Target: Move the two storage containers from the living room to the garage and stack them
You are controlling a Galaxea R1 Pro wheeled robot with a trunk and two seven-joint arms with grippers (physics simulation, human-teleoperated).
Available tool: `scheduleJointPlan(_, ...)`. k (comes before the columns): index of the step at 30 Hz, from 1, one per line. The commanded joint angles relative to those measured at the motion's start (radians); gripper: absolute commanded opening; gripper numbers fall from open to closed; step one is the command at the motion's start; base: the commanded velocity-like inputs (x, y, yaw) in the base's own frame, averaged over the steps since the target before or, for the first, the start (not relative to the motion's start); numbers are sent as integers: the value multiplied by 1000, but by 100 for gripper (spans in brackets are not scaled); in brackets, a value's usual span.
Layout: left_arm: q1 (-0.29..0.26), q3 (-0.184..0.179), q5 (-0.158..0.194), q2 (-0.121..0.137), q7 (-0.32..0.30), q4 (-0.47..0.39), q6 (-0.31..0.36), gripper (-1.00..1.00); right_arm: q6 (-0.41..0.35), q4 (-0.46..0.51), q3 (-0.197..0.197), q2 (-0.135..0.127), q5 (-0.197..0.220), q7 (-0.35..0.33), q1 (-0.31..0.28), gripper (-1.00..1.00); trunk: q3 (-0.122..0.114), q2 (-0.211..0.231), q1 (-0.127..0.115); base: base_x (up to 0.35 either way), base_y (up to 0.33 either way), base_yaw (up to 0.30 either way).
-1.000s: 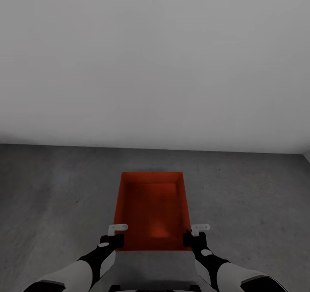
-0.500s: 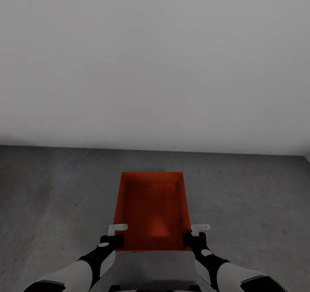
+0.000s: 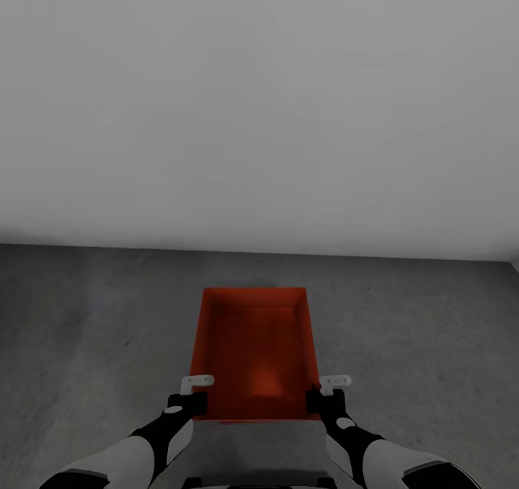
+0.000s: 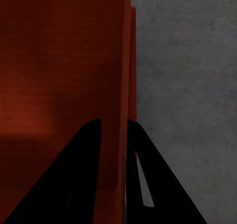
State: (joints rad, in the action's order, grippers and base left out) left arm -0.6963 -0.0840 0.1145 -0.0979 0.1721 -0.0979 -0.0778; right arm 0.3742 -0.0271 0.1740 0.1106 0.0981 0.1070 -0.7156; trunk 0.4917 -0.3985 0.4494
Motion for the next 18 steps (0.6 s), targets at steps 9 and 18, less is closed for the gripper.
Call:
scheduleJointPlan(9,-2,59,-1,1,15,-2,-5,-100,9,-5,-11,-2,42,10,-1,-100,1,-2,1,133,0,0)
scheduleJointPlan(18,-2,58,-1,1,15,-1,-5,-100,9,-5,-11,-2,42,10,-1,-100,1,-2,1,26,0,0)
